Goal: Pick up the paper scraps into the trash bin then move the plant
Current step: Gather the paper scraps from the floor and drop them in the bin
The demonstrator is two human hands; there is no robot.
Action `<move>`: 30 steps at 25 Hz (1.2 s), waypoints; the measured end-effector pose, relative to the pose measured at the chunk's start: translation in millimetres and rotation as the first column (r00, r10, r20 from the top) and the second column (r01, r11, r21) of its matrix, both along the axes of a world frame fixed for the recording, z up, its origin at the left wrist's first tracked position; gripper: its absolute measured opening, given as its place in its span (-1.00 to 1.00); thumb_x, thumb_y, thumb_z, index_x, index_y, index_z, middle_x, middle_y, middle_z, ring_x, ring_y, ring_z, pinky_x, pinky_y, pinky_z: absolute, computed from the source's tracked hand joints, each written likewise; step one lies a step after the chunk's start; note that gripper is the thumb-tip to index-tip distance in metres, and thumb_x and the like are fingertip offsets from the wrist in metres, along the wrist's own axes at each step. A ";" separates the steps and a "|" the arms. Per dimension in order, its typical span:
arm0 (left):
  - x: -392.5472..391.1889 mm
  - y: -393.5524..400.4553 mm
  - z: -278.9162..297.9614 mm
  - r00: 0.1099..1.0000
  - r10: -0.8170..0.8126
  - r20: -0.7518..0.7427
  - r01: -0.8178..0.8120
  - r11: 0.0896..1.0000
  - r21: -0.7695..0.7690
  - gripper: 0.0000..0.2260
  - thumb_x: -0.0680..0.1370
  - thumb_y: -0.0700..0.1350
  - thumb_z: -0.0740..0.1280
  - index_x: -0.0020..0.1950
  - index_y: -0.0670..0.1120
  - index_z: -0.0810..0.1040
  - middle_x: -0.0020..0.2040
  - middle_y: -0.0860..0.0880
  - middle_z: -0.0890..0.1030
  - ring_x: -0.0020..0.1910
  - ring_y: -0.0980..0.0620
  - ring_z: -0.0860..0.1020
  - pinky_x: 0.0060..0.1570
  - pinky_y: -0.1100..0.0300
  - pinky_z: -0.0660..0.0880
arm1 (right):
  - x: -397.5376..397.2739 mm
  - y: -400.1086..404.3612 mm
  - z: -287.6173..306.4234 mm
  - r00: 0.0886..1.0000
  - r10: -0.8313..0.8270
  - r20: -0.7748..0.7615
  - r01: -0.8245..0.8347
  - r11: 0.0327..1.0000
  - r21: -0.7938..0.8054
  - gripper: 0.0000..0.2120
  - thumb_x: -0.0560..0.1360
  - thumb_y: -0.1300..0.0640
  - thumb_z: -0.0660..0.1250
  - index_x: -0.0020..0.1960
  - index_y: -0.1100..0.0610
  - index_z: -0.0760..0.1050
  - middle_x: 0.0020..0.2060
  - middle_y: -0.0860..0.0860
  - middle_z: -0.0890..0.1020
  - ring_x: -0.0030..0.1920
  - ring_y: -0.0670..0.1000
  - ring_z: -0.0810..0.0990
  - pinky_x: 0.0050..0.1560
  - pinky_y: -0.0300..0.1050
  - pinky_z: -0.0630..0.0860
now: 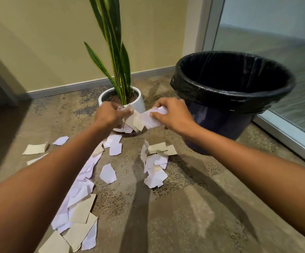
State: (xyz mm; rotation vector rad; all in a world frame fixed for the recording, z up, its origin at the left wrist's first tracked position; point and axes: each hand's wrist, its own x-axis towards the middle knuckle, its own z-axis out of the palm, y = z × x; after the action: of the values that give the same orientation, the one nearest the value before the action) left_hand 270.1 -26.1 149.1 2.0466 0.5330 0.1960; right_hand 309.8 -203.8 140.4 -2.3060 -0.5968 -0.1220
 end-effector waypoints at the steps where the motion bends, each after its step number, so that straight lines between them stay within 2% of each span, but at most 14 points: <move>1: 3.2 -4.7 12.5 0.998 0.032 0.059 -0.030 0.999 -0.039 -0.81 0.44 -0.09 0.44 -0.14 -0.22 0.58 -0.17 -0.13 0.58 -0.40 0.04 0.48 -0.43 0.20 0.43 | -0.8 -2.7 13.8 0.998 -0.016 0.067 0.014 1.000 0.028 -0.84 0.49 0.09 0.36 0.03 0.11 0.59 -0.03 0.07 0.63 0.03 0.05 0.46 -0.04 0.02 0.49; 4: 11.9 -25.3 46.8 0.975 0.088 0.204 -0.037 0.970 -0.240 -0.66 0.45 -0.09 0.44 0.10 -0.28 0.55 -0.07 -0.16 0.62 -0.28 0.01 0.55 -0.37 0.23 0.51 | -0.5 -13.6 53.1 0.961 -0.083 0.265 0.052 0.991 0.123 -0.82 0.53 0.07 0.30 0.07 0.12 0.57 -0.02 0.08 0.67 -0.03 0.09 0.58 -0.07 0.01 0.52; 7: 20.7 -56.3 74.1 0.943 0.078 0.323 0.032 0.946 -0.321 -0.66 0.48 -0.15 0.41 0.17 -0.30 0.50 -0.09 -0.18 0.63 -0.37 0.06 0.55 -0.49 0.33 0.48 | 7.7 -34.1 82.9 0.891 -0.248 0.382 0.167 0.958 0.231 -0.84 0.54 0.06 0.28 0.06 0.09 0.56 -0.02 0.04 0.67 -0.09 -0.02 0.57 -0.20 -0.20 0.39; 9: 27.1 -77.8 84.5 0.923 0.048 0.383 0.089 0.939 -0.332 -0.66 0.48 -0.18 0.41 0.18 -0.33 0.50 0.00 -0.22 0.63 -0.43 0.09 0.53 -0.48 0.36 0.47 | 17.2 -52.0 93.6 0.860 -0.338 0.383 0.259 0.935 0.244 -0.82 0.55 0.06 0.25 0.08 0.09 0.54 0.02 0.07 0.66 0.00 0.06 0.60 -0.18 -0.20 0.36; 11: 33.2 -99.0 86.3 0.922 0.003 0.388 0.135 0.935 -0.328 -0.65 0.48 -0.19 0.41 0.19 -0.35 0.50 0.05 -0.24 0.63 -0.45 0.09 0.53 -0.47 0.37 0.46 | 26.1 -70.1 96.9 0.848 -0.392 0.355 0.351 0.919 0.176 -0.80 0.55 0.07 0.22 0.11 0.09 0.53 0.07 0.10 0.65 0.09 0.16 0.59 -0.10 -0.12 0.40; 14: 42.2 -128.4 81.3 0.934 -0.041 0.356 0.165 0.930 -0.327 -0.66 0.47 -0.20 0.42 0.17 -0.34 0.51 0.03 -0.23 0.63 -0.44 0.06 0.55 -0.46 0.37 0.51 | 31.4 -87.7 92.2 0.853 -0.452 0.261 0.446 0.891 0.082 -0.80 0.53 0.09 0.20 0.07 0.05 0.55 0.10 0.13 0.62 0.13 0.22 0.56 -0.06 -0.07 0.37; 16: 48.0 -144.2 80.3 0.937 -0.066 0.342 0.201 0.905 -0.374 -0.75 0.47 -0.21 0.42 0.06 -0.32 0.54 -0.02 -0.21 0.62 -0.41 0.03 0.58 -0.39 0.32 0.59 | 32.5 -94.3 85.3 0.861 -0.467 0.201 0.466 0.883 0.056 -0.84 0.50 0.09 0.25 0.04 0.00 0.55 0.09 0.10 0.62 0.12 0.20 0.56 -0.07 -0.08 0.34; 18: 50.3 -153.5 81.2 0.932 -0.086 0.353 0.238 0.877 -0.416 -0.78 0.48 -0.19 0.42 0.02 -0.31 0.53 -0.10 -0.20 0.59 -0.36 0.03 0.60 -0.29 0.28 0.63 | 35.0 -98.3 80.4 0.881 -0.446 0.158 0.445 0.894 0.040 -0.82 0.46 0.08 0.33 0.06 -0.03 0.53 0.04 0.04 0.64 0.12 0.14 0.57 -0.03 -0.08 0.40; 21: 52.3 -158.9 78.9 0.933 -0.104 0.345 0.251 0.875 -0.414 -0.64 0.51 -0.16 0.38 0.21 -0.34 0.46 -0.11 -0.18 0.55 -0.25 0.05 0.61 -0.16 0.22 0.64 | 42.2 -104.0 80.3 0.888 -0.440 0.132 0.437 0.898 0.056 -0.79 0.44 0.07 0.41 0.07 -0.04 0.54 0.03 -0.02 0.65 0.11 0.06 0.59 0.06 -0.11 0.44; 23: 51.1 -156.4 76.5 0.934 -0.102 0.343 0.249 0.874 -0.418 -0.69 0.53 -0.22 0.33 0.23 -0.33 0.46 -0.06 -0.18 0.54 -0.16 0.00 0.60 -0.18 0.22 0.64 | 43.5 -103.1 81.0 0.887 -0.440 0.139 0.431 0.898 0.094 -0.82 0.44 0.12 0.41 0.04 -0.02 0.58 0.03 -0.01 0.66 0.09 0.03 0.61 0.06 -0.15 0.48; 26: 47.2 -142.3 69.5 0.936 -0.081 0.344 0.221 0.894 -0.389 -0.81 0.55 -0.28 0.28 0.15 -0.30 0.50 -0.10 -0.16 0.52 -0.25 0.03 0.56 -0.27 0.23 0.64 | 36.1 -90.3 82.3 0.911 -0.355 0.209 0.322 0.930 0.177 -0.87 0.45 0.21 0.37 -0.05 0.03 0.63 -0.09 -0.01 0.68 -0.04 -0.03 0.64 0.08 -0.07 0.58; 30: 37.7 -111.0 42.3 0.957 -0.100 0.274 0.173 0.950 -0.259 -0.89 0.56 -0.28 0.26 0.05 -0.24 0.53 -0.17 -0.09 0.55 -0.30 0.08 0.56 -0.39 0.32 0.60 | 17.6 -56.6 76.8 0.940 -0.178 0.291 0.093 0.954 0.283 -0.84 0.45 0.30 0.36 -0.12 0.07 0.64 -0.20 -0.07 0.66 -0.22 -0.20 0.57 -0.12 -0.41 0.54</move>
State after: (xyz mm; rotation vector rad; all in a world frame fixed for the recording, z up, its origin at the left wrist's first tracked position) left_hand 307.9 -137.1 191.3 1.7395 0.2386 0.2817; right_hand 327.4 -260.4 217.2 -2.0754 -0.5385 -0.6100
